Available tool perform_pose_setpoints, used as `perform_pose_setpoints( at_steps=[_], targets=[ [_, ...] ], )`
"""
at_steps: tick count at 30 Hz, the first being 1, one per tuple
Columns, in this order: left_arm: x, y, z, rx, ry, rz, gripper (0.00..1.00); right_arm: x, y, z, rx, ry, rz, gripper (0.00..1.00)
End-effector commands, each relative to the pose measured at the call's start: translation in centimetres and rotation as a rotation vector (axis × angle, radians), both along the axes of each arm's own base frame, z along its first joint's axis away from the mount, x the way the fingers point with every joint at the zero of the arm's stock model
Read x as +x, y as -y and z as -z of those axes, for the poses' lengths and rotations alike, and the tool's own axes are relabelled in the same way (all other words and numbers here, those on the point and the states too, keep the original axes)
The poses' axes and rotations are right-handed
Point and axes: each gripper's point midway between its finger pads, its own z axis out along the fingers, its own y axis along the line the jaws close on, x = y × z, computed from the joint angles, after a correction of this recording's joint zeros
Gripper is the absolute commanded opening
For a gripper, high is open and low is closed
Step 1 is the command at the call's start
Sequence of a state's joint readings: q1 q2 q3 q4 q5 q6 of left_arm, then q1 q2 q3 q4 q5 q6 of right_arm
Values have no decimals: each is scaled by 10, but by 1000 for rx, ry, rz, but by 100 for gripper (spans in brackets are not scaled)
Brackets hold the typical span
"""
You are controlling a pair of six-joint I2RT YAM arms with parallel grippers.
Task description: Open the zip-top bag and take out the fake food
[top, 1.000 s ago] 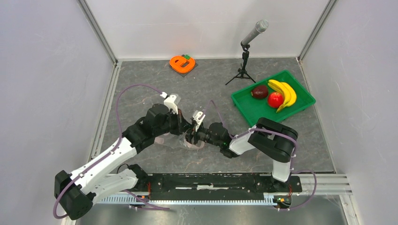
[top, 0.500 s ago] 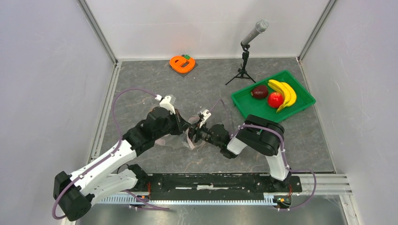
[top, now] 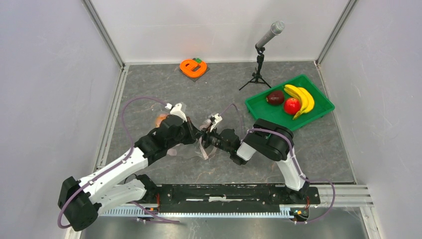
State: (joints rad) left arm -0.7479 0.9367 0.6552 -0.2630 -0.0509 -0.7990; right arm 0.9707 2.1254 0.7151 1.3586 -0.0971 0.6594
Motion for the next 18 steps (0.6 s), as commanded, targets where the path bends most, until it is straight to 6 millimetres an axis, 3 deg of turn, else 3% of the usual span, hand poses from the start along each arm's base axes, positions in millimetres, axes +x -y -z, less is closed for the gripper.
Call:
perform_pose_setpoints(
  at_steps=[1,6,11,18],
  targets=[
    [-9,35,-32,-115,22,111,2,1,-27,-31,111,43,-54,66],
    [-11,43,-35,-133,20,132,2,6,-41,-35,148,36,-73,62],
    [-13,45,-30,-122,13,141,2,6,-52,-47,181,57,-109,53],
    [-12,36,-25,-61,24,128,2,3,-50,-42,147,66,-131,21]
  ],
)
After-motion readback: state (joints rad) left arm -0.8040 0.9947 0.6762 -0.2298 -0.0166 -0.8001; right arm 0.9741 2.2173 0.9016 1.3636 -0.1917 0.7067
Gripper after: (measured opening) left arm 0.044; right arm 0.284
